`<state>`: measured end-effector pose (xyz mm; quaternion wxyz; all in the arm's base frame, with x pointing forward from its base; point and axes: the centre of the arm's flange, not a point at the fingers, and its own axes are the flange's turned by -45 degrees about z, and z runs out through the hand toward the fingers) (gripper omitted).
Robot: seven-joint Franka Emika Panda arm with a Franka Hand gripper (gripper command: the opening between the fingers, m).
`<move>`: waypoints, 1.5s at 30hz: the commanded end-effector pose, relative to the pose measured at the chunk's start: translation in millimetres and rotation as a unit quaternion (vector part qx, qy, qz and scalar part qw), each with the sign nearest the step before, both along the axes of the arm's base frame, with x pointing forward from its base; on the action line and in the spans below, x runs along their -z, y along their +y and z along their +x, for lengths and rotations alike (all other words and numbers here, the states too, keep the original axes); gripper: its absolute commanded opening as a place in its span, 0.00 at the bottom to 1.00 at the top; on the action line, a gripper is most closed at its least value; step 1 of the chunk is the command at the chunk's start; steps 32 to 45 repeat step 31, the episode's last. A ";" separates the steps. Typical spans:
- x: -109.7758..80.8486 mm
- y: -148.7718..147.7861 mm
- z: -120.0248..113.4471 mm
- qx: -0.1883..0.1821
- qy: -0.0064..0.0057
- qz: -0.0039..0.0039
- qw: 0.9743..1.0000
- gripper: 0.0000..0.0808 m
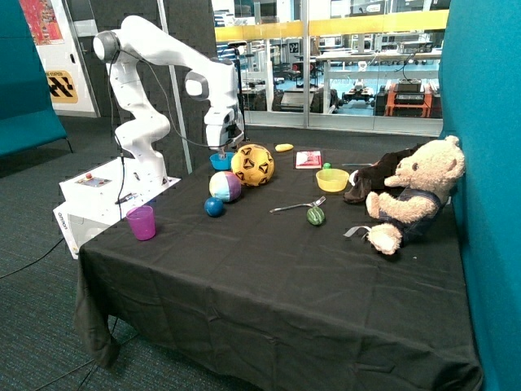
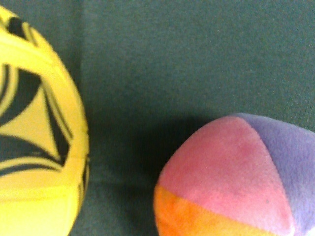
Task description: Sort the balls from left to right in order of size
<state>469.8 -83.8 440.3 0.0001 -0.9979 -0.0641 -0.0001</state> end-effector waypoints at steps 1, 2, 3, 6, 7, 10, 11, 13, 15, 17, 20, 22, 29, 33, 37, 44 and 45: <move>-21.8 8.9 -4.1 -0.026 0.000 0.000 1.000 0.98; -22.1 9.7 -5.2 -0.025 0.000 0.000 1.000 0.99; -22.2 10.2 -6.3 -0.028 0.000 0.000 1.000 0.98; -21.6 9.4 -10.3 -0.038 0.000 0.000 0.999 0.99; -21.4 8.9 -11.0 -0.039 0.000 0.000 0.999 0.99; -21.1 7.6 -11.5 -0.041 0.000 0.000 0.999 0.99; -21.3 6.5 -11.0 -0.042 0.000 0.000 0.999 0.99; -21.9 4.6 -9.4 -0.042 0.000 0.000 0.999 0.99; -22.1 2.4 -6.4 -0.042 0.000 0.000 0.999 0.99; -22.1 0.5 -4.0 -0.042 0.000 0.000 0.999 0.99; -22.6 -1.7 -0.2 -0.042 0.000 0.000 0.999 1.00; -23.8 -2.7 2.7 -0.043 0.000 0.000 0.999 1.00; -26.1 -1.8 11.5 -0.050 0.000 0.000 0.999 1.00; -24.8 0.5 12.7 -0.057 0.000 0.000 0.998 0.99; -24.8 0.5 12.7 -0.057 0.000 0.000 0.998 0.99; -24.8 0.5 12.7 -0.057 0.000 0.000 0.998 0.99; -24.8 0.5 12.7 -0.057 0.000 0.000 0.998 0.99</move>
